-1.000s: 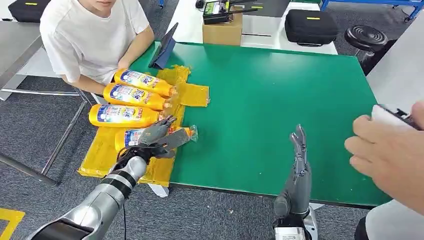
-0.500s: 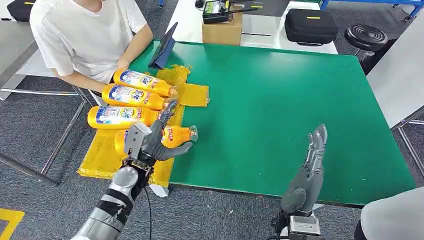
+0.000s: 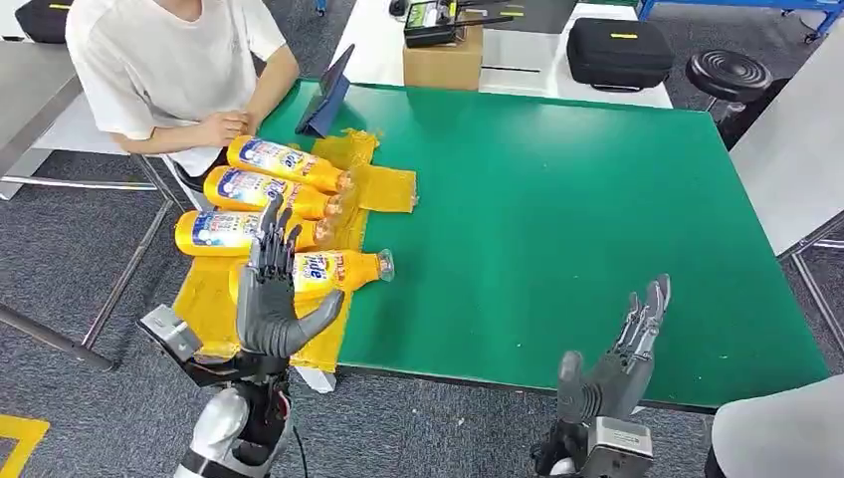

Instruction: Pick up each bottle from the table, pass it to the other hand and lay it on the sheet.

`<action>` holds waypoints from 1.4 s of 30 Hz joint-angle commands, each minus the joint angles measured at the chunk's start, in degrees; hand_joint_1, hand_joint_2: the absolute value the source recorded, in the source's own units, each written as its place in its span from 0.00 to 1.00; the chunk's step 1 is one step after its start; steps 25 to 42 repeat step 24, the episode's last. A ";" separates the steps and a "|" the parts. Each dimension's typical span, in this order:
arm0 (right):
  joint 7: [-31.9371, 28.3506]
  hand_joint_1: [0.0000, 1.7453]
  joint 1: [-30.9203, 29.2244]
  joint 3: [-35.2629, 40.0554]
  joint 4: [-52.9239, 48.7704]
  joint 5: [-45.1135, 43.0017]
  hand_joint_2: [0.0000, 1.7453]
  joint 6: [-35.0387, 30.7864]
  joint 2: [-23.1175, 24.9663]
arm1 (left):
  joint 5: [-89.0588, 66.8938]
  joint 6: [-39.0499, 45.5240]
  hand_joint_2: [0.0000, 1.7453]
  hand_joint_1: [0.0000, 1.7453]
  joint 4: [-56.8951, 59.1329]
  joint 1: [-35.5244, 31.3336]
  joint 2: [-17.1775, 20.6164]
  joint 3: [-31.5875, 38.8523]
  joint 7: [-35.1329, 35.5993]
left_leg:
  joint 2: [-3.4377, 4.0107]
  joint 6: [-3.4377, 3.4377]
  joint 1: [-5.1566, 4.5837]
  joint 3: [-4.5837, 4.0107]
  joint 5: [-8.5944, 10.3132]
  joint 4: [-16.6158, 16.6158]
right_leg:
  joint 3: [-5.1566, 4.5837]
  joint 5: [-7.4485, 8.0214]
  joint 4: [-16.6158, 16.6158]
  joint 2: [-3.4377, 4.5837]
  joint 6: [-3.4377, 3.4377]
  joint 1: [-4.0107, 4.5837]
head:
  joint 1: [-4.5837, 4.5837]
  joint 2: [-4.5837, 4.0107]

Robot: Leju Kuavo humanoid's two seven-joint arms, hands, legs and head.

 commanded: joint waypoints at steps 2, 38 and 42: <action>0.11 0.00 2.28 -8.09 3.58 0.56 0.00 -0.57 4.84 | -6.59 4.79 1.00 0.00 1.38 3.97 1.64 -3.99 -0.74 | 0.06 -0.07 0.03 0.24 -0.08 -0.08 | 0.23 -0.06 -0.07 -0.01 -0.10 0.04 | -0.02 0.00; 7.18 0.00 1.72 -7.51 8.24 -0.86 1.00 4.40 4.41 | -2.99 13.51 1.00 0.00 5.62 5.56 0.84 -4.74 -0.75 | 0.11 -0.07 0.02 0.35 -0.07 -0.15 | 0.33 -0.04 -0.16 0.02 -0.11 0.04 | 0.00 0.00; 7.18 0.00 1.72 -7.51 8.24 -0.86 1.00 4.40 4.41 | -2.99 13.51 1.00 0.00 5.62 5.56 0.84 -4.74 -0.75 | 0.11 -0.07 0.02 0.35 -0.07 -0.15 | 0.33 -0.04 -0.16 0.02 -0.11 0.04 | 0.00 0.00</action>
